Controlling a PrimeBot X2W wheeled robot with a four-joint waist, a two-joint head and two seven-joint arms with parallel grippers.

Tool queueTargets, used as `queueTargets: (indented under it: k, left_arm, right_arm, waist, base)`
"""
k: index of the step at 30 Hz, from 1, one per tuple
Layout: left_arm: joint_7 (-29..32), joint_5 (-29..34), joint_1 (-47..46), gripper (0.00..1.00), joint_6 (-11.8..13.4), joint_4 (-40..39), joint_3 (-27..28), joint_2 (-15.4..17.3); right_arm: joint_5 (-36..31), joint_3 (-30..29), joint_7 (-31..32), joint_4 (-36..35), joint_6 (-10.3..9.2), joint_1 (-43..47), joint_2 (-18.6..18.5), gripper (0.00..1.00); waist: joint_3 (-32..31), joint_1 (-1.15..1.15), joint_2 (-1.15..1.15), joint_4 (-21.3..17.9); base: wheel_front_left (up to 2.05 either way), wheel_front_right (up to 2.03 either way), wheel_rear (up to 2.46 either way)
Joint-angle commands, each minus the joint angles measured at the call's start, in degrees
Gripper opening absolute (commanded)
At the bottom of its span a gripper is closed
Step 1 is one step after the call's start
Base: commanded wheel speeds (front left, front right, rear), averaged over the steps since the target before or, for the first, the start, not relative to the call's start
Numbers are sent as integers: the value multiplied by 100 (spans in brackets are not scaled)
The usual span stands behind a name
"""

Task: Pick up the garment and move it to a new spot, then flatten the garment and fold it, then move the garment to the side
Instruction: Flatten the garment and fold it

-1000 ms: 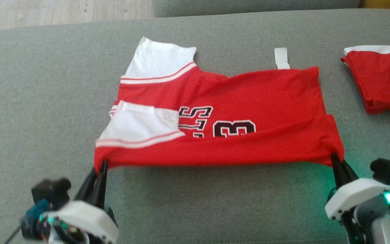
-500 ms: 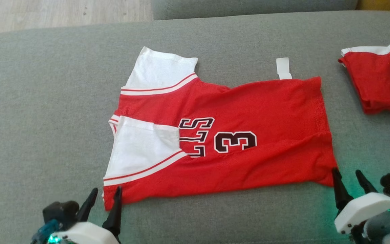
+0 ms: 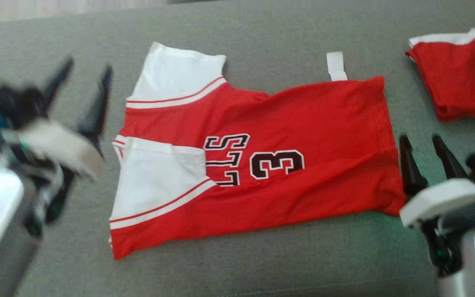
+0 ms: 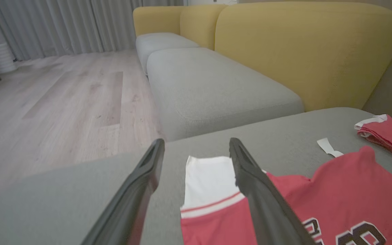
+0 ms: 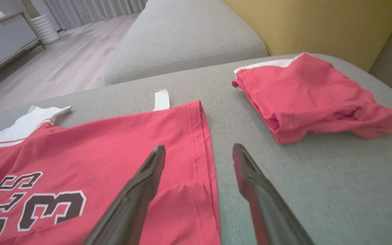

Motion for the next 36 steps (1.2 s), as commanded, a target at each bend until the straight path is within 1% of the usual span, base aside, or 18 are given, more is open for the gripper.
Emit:
queueTargets:
  k: [1,7,11,14,17,20,28,33,34,35,36]
  left_arm:
    - [188,63,-572,100,-91,22,323,320]
    - [1071,149,-1888,100,-665,975,71,575]
    - [1382,151,-2401,100,-881,1595,-59,531]
    - [1507,93,-2628,100,-948,2018,-80,465]
    - [1600,89,-2772,100,-1023,2364,-101,508]
    - [1676,58,-2828,100,-1042,2619,-92,558]
    - [1829,44,-2793,100,-1077,2847,-128,738]
    - [1983,-18,-2769,100,-1157,2800,-212,735]
    - [2008,-34,-2768,94,-1173,2788,-230,722]
    - [2038,-54,-2766,57,-1191,2778,-251,706]
    - [2072,-73,-2762,25,-1212,2765,-277,691]
  right_arm:
    - [-48,244,19,-230,21,-298,-48,100]
    - [-61,709,14,-310,21,-1056,-48,100]
    - [-6,948,-54,-314,21,-1426,-48,100]
    - [56,1123,-128,-304,21,-1619,-48,100]
    - [134,1273,-211,-293,21,-1733,-48,100]
    - [226,1353,-295,-268,21,-1781,-48,100]
    - [322,1387,-456,-214,21,-1763,-48,100]
    - [342,1388,-486,-197,21,-1782,-48,100]
    - [345,1396,-491,-192,21,-1795,-48,100]
    - [348,1410,-496,-186,21,-1810,-48,100]
    - [348,1425,-499,-180,21,-1827,-48,100]
  waist:
    - [211,-1,0,-201]
    - [754,-1,0,-678]
    - [1128,-1,0,-953]
    - [1376,-1,0,-1129]
    - [1563,-1,0,-1291]
    - [1683,-1,0,-1409]
    - [1804,-1,0,-1533]
    - [1839,-1,0,-1527]
    - [1846,-1,0,-1524]
    - [1852,-1,0,-1523]
    - [1856,-1,0,-1521]
  base:
    - [0,0,0]
    - [0,0,0]
    - [0,0,0]
    - [0,0,0]
    - [0,0,0]
    - [0,0,0]
    - [0,0,0]
    - [0,0,0]
    - [0,0,0]
    - [0,0,0]
    - [0,0,0]
